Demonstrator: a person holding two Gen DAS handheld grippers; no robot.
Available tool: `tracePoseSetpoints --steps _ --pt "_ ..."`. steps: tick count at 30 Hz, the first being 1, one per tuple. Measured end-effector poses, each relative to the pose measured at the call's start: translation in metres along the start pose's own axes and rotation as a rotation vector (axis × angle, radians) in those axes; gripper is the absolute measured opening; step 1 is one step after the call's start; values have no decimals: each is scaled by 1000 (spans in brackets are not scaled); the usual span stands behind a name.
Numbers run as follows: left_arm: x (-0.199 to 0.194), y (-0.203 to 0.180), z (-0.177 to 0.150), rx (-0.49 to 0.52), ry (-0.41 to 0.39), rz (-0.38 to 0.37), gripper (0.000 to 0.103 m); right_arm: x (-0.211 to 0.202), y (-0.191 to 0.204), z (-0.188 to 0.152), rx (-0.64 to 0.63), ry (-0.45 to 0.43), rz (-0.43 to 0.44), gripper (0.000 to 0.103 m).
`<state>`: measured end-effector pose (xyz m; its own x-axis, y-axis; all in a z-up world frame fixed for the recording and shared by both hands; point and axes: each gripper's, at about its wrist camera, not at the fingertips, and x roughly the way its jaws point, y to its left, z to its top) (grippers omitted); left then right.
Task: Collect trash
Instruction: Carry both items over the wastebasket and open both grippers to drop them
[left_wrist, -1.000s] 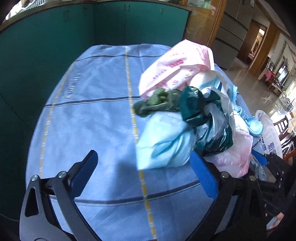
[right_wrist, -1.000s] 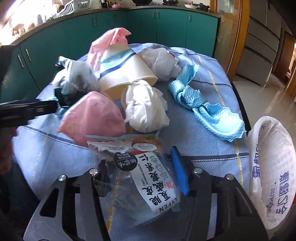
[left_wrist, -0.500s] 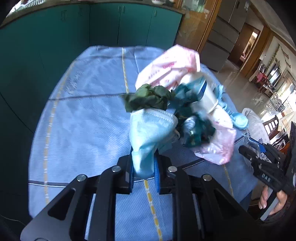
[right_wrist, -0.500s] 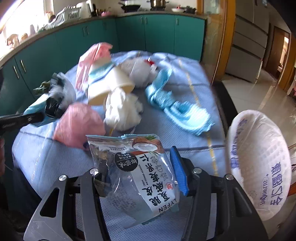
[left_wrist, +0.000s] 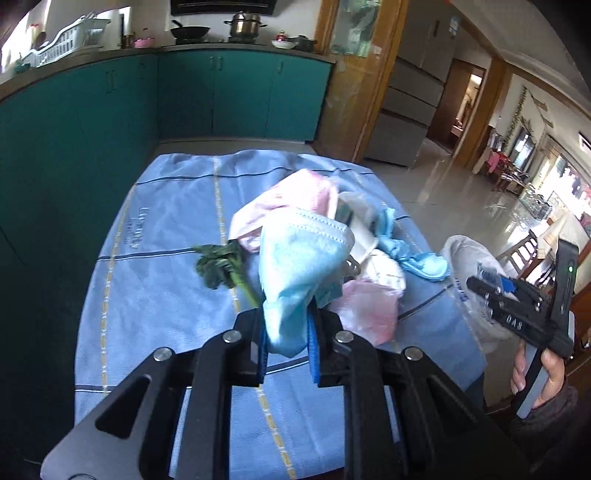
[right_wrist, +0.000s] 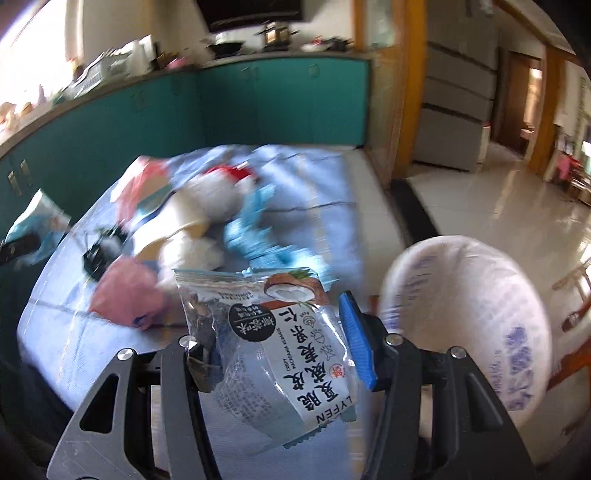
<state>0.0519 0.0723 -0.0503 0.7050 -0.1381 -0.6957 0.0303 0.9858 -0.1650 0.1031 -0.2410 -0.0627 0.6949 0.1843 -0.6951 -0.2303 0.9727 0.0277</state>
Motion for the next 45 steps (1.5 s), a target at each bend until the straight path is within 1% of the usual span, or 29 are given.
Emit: tracePoseSetpoints --steps 2,4,6,10,14,17,22,24,27,29,31,33,35,37,41,42,43,45 --pt "2 -14 3 28 2 -24 18 -14 -28 4 38 -37 -78 54" --pt "6 -29 6 59 4 -51 18 -26 -58 4 88 -55 -157 54" --pt "11 -45 11 85 9 -95 18 -30 -86 0 147 -50 -224 54" --pt "27 -94 27 159 21 -197 18 -35 -127 -16 240 -22 -300 54" --pt "56 -157 39 246 33 -284 18 -39 -156 -28 303 -9 -336 54" --pt "86 -210 43 301 79 -370 18 -43 -169 -34 313 -1 -377 54" --pt "129 -296 35 410 142 -472 18 -59 -191 -45 348 6 -398 54" --pt "146 -321 30 437 174 -489 18 -64 -200 -52 363 9 -396 54" --pt "171 -355 20 477 220 -488 18 -68 -212 -60 386 21 -403 54" --pt "183 -366 14 497 245 -480 18 -65 -214 -63 399 27 -391 54" --pt "191 -371 8 512 255 -465 28 -60 -216 -66 405 39 -379 54" --pt "195 -371 6 504 253 -447 66 -54 -216 -66 406 49 -367 54" --pt "190 -360 8 464 230 -441 75 -46 -213 -64 400 54 -344 54" --pt "184 -347 10 446 214 -435 78 -38 -209 -61 387 57 -328 54" --pt "158 -314 21 426 137 -357 83 -22 -204 -55 378 67 -301 55" --pt "151 -307 22 420 120 -342 85 -20 -204 -54 378 68 -299 57" --pt "142 -296 23 410 98 -325 85 -16 -203 -52 380 70 -299 63" --pt "128 -278 26 391 68 -299 88 -12 -204 -50 388 67 -296 69"
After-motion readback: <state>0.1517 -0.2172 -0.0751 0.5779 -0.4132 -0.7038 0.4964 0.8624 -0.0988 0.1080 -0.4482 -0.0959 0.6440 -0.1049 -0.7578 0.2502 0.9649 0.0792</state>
